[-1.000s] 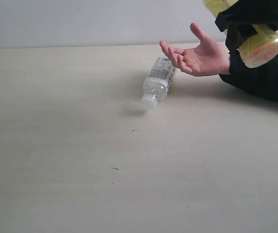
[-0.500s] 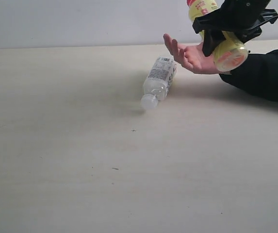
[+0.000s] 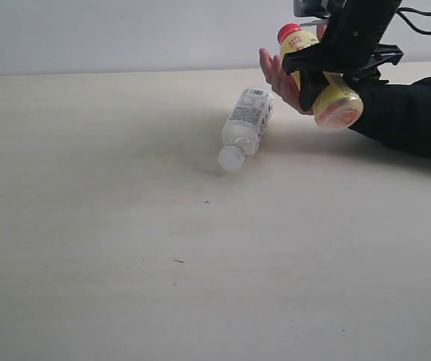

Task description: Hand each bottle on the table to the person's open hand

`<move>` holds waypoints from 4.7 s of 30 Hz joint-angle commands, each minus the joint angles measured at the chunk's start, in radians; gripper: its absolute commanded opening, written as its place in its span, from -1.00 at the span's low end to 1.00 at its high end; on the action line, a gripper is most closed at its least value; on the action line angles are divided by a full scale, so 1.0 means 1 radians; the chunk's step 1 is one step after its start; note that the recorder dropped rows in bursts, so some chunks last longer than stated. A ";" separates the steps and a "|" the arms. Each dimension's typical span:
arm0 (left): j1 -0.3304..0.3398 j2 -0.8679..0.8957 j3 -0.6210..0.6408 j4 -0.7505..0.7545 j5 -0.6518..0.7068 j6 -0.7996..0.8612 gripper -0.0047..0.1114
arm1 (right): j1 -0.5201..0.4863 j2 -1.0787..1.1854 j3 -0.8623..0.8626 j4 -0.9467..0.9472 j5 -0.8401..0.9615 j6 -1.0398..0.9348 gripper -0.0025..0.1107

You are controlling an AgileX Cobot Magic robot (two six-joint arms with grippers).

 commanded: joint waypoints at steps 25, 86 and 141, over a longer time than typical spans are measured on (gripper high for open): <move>-0.006 -0.006 0.000 0.003 -0.011 0.001 -0.92 | -0.002 -0.002 -0.014 -0.011 -0.117 0.045 0.37; -0.006 -0.006 0.000 0.003 -0.011 0.001 -0.92 | -0.002 -2.031 1.377 0.394 -0.546 -0.296 -0.96; -0.006 -0.006 0.000 0.003 -0.011 0.001 -0.92 | -0.002 -2.031 1.377 0.399 -0.548 -0.296 -0.96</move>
